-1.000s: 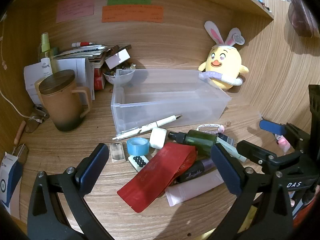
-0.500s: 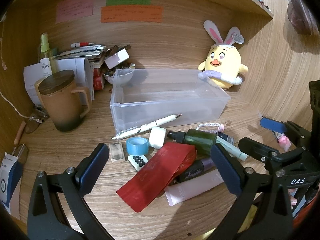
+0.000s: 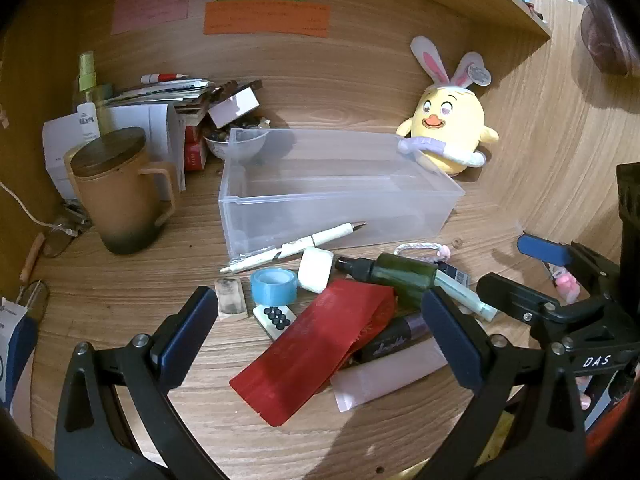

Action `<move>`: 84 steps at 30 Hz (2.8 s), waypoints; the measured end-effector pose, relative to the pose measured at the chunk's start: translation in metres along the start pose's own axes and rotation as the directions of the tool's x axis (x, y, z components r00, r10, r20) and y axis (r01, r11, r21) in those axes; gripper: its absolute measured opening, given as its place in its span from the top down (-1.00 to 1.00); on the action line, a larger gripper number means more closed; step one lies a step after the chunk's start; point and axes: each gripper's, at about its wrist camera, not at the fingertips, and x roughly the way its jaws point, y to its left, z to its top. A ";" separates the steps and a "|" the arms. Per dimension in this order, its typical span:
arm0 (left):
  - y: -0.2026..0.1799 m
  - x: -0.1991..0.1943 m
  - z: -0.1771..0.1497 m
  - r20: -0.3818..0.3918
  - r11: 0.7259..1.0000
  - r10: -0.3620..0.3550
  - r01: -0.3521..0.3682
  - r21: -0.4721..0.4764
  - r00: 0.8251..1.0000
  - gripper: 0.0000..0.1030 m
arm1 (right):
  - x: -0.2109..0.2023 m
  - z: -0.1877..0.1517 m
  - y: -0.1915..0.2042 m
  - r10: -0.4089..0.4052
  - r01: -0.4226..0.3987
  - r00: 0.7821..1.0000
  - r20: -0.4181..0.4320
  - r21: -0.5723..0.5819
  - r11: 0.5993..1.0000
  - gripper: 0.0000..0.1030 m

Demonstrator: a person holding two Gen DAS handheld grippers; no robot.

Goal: Organize objects

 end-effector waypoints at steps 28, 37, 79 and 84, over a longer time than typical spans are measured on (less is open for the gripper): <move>0.081 0.047 -0.008 -0.136 0.984 0.118 -0.134 -0.115 0.984 -0.27 | 0.038 0.003 -0.086 -0.216 0.224 0.971 -0.105 0.075 0.972 -0.50; 0.085 0.065 -0.010 -0.235 0.987 0.105 -0.131 -0.098 0.966 -0.22 | 0.067 0.004 -0.101 -0.173 0.189 0.967 -0.188 0.072 0.979 -0.08; 0.082 0.052 -0.011 -0.233 0.995 0.084 -0.093 -0.026 0.969 -0.25 | 0.047 0.020 -0.056 -0.062 0.062 0.994 -0.093 0.004 0.998 0.76; 0.087 0.059 -0.015 -0.235 0.994 0.097 -0.105 -0.019 0.967 0.23 | 0.041 0.029 -0.045 -0.028 0.028 0.997 -0.067 -0.001 1.000 0.76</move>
